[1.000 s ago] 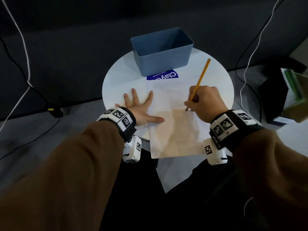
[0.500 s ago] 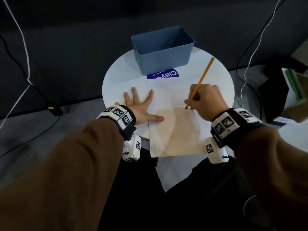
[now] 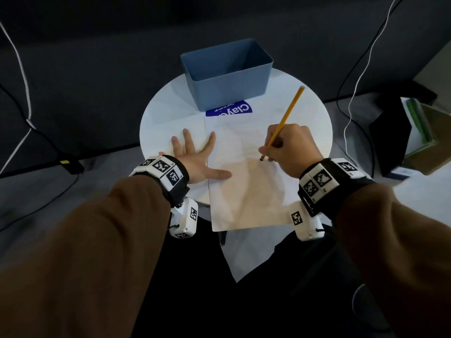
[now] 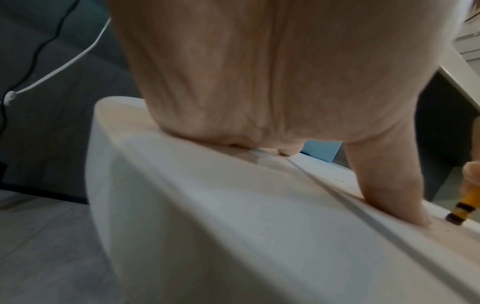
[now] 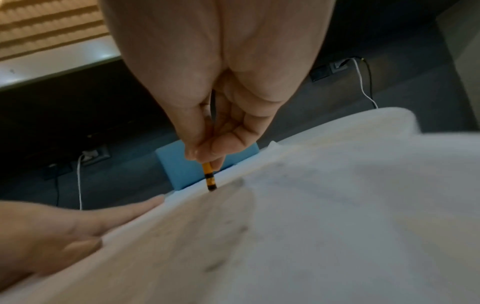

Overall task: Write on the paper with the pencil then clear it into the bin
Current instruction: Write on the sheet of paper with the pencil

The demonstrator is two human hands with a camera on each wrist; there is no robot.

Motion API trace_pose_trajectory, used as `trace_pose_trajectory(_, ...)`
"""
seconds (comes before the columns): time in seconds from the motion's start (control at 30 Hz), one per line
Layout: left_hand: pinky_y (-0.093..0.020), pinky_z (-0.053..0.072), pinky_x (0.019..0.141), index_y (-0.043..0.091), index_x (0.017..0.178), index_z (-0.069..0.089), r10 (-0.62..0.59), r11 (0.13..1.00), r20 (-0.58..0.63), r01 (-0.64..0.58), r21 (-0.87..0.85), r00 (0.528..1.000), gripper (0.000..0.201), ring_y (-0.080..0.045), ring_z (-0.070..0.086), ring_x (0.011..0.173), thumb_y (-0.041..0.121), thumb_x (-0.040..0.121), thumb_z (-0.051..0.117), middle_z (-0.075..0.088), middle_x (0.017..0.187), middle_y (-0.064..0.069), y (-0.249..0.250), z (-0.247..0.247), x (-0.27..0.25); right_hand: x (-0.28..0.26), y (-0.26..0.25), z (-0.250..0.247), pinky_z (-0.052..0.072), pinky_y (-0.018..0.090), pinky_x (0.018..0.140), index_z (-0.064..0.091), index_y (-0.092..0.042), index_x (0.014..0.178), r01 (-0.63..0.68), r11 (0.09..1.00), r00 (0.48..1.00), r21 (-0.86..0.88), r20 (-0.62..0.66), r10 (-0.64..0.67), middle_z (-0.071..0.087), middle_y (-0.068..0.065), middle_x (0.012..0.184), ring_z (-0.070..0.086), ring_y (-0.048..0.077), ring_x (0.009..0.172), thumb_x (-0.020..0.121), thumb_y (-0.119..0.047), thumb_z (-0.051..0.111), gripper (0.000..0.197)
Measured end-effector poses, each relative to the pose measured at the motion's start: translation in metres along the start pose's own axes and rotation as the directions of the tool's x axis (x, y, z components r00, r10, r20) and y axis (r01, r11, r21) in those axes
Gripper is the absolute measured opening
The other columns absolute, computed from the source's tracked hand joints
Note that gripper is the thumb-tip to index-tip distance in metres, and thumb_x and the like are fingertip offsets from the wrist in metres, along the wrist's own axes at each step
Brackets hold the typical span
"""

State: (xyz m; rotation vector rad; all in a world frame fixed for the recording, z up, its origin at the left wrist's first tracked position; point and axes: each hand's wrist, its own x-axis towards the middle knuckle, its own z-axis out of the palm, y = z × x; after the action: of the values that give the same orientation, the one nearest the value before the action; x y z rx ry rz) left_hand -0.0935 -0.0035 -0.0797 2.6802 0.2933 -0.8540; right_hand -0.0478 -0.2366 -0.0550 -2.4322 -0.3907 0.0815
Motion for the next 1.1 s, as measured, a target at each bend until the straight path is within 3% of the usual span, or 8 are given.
trace_pose_trajectory(0.23, -0.074, -0.007, 0.11, 0.055, 0.145, -0.027, -0.008, 1.0, -0.003, 0.008, 0.01, 1.0, 0.117, -0.041, -0.036, 0.142, 0.089, 0.068, 0.055, -0.046, 0.152, -0.01, 0.001, 0.0, 0.0, -0.006, 0.025, -0.029, 0.04, 0.001, 0.049, 0.063, -0.01, 0.072, -0.115, 0.992, 0.987, -0.06, -0.124, 0.107, 0.07, 0.005, 0.069, 0.067, 0.006, 0.06, 0.089, -0.014, 0.077, 0.022)
trace_pose_trajectory(0.43, -0.075, -0.008, 0.109, 0.055, 0.144, -0.028, -0.004, 1.0, -0.001, 0.004, 0.007, 1.0, 0.12, -0.042, -0.037, 0.141, 0.092, 0.064, 0.053, -0.047, 0.151, -0.01, 0.0, 0.001, 0.0, -0.002, 0.011, -0.01, 0.041, 0.001, 0.052, 0.061, -0.015, 0.07, -0.031, 0.998, 0.997, -0.059, -0.066, 0.027, 0.068, 0.0, 0.068, 0.067, 0.004, 0.06, 0.089, -0.016, 0.077, 0.025)
trace_pose_trajectory(0.6, -0.074, -0.008, 0.11, 0.056, 0.144, -0.028, -0.003, 1.0, -0.009, 0.003, 0.009, 1.0, 0.118, -0.041, -0.036, 0.142, 0.091, 0.066, 0.054, -0.046, 0.152, -0.01, 0.0, 0.001, 0.001, -0.003, 0.02, -0.021, 0.047, 0.014, 0.061, 0.062, -0.013, 0.072, -0.079, 0.993, 0.993, -0.09, -0.092, 0.07, 0.069, 0.003, 0.069, 0.068, 0.011, 0.065, 0.09, -0.016, 0.076, 0.023)
trace_pose_trajectory(0.77, -0.074, -0.008, 0.109, 0.056, 0.144, -0.027, -0.007, 1.0, -0.006, 0.007, 0.007, 1.0, 0.118, -0.041, -0.036, 0.142, 0.089, 0.067, 0.055, -0.046, 0.152, -0.009, 0.001, 0.001, 0.002, -0.006, 0.024, -0.031, 0.04, 0.004, 0.051, 0.063, -0.013, 0.072, -0.112, 0.989, 0.987, -0.095, -0.126, 0.1, 0.07, 0.001, 0.067, 0.066, 0.001, 0.058, 0.09, -0.017, 0.076, 0.022)
trace_pose_trajectory(0.93, -0.074, -0.008, 0.109, 0.054, 0.145, -0.027, 0.009, 1.0, -0.007, -0.009, -0.001, 1.0, 0.12, -0.043, -0.036, 0.141, 0.091, 0.065, 0.055, -0.046, 0.151, -0.011, 0.0, 0.0, -0.002, 0.002, -0.014, 0.0, 0.041, 0.001, 0.054, 0.06, -0.017, 0.068, 0.014, 1.0, 0.998, 0.021, -0.06, -0.013, 0.067, -0.003, 0.066, 0.063, -0.006, 0.055, 0.089, -0.017, 0.078, 0.027)
trace_pose_trajectory(1.0, -0.073, -0.007, 0.11, 0.053, 0.146, -0.027, 0.009, 1.0, -0.007, -0.009, 0.007, 1.0, 0.12, -0.043, -0.035, 0.142, 0.09, 0.066, 0.054, -0.046, 0.152, -0.011, 0.001, 0.0, -0.002, 0.007, -0.028, 0.016, 0.046, 0.007, 0.06, 0.06, -0.016, 0.068, 0.077, 0.996, 0.996, 0.04, -0.039, -0.075, 0.067, -0.004, 0.064, 0.066, 0.001, 0.057, 0.087, -0.017, 0.079, 0.027)
trace_pose_trajectory(1.1, -0.074, -0.004, 0.111, 0.051, 0.146, -0.029, -0.007, 0.999, -0.012, 0.007, 0.044, 1.0, 0.121, -0.044, -0.032, 0.143, 0.091, 0.066, 0.053, -0.045, 0.152, -0.013, 0.002, 0.0, -0.001, 0.013, -0.042, 0.034, 0.058, 0.03, 0.073, 0.062, -0.013, 0.071, 0.121, 0.992, 0.993, 0.03, -0.005, -0.121, 0.07, -0.001, 0.065, 0.07, 0.014, 0.066, 0.087, -0.018, 0.078, 0.023)
